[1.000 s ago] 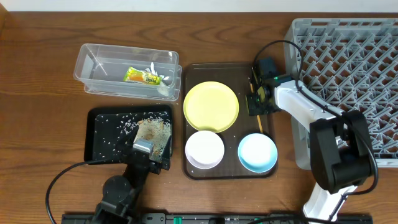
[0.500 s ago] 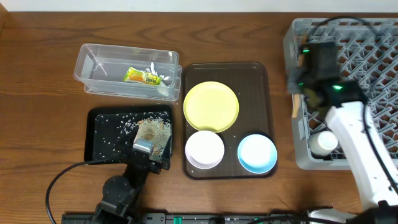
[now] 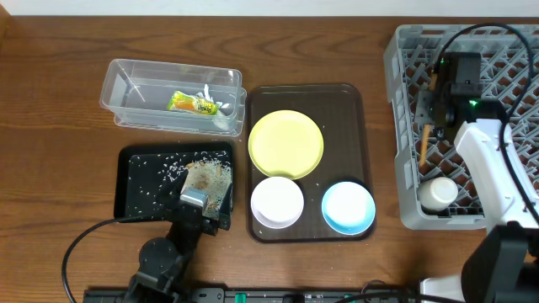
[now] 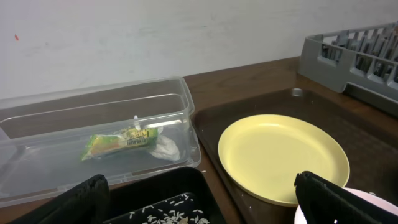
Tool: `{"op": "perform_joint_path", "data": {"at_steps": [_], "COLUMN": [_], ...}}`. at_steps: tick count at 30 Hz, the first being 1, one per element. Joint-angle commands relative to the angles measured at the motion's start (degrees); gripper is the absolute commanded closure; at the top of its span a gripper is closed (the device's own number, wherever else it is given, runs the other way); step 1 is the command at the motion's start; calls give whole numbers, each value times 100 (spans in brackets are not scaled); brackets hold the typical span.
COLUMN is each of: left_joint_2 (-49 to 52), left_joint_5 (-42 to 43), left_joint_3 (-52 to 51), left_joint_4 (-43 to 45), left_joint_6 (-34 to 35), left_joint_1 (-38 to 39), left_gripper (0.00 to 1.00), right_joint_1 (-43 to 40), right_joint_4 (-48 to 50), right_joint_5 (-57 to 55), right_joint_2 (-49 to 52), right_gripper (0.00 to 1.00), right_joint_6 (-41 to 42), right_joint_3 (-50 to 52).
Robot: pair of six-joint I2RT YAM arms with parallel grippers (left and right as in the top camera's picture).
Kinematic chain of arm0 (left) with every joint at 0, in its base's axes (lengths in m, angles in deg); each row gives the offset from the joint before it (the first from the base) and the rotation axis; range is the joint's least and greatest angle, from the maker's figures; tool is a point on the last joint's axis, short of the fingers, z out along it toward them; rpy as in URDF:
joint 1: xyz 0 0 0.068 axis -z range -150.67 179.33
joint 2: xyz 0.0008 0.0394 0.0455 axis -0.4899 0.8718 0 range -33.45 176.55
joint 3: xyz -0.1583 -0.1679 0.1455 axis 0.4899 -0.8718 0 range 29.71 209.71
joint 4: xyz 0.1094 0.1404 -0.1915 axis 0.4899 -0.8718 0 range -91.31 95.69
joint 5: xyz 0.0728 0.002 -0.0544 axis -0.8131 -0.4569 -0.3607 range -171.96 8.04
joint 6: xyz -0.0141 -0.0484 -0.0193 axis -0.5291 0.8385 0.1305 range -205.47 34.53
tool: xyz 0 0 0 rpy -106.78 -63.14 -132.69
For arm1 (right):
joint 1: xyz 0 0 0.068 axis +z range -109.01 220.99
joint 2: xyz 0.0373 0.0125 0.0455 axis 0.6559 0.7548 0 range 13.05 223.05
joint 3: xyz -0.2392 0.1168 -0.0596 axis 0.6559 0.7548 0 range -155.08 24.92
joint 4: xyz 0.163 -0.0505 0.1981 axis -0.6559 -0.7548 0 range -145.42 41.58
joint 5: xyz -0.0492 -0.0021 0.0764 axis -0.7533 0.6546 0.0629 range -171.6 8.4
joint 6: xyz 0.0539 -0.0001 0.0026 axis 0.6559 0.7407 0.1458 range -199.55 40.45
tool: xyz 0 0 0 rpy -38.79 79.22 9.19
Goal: Sort waste into correct bins and load items into the dishwasher rack
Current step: 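Carry the chopstick with right gripper into the dish rack and release, then move right gripper to the blue bowl and grasp its rim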
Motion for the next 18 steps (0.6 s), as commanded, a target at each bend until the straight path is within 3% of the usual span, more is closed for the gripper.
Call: {"op": "perform_joint_path", "data": {"at_steps": [1,5,9,13,18], "left_joint_2": [-35,-35,-35,-35,-35], "left_joint_5": [15,15,15,15,15], "left_joint_3": [-177,-177,-177,-177,-177], "left_joint_4": [-94,-94,-94,-94,-94], "left_joint_6": [-101,-101,-101,-101,-101], "left_joint_1": [17,17,17,17,17], "left_gripper": [3,3,3,3,3], "right_joint_1": [63,221,372,597,1113], "right_joint_4": [-22,-166,-527,-1047,-2363], "right_joint_5": [122,446,1670,2778,2973], "right_joint_2": [-127,-647,-1294,-1843,-2048], "right_gripper": [43,36,29,33,42], "right_joint_6": [-151,138,411,400,470], "right_joint_3": [-35,-37,-37,-35,-13]}}
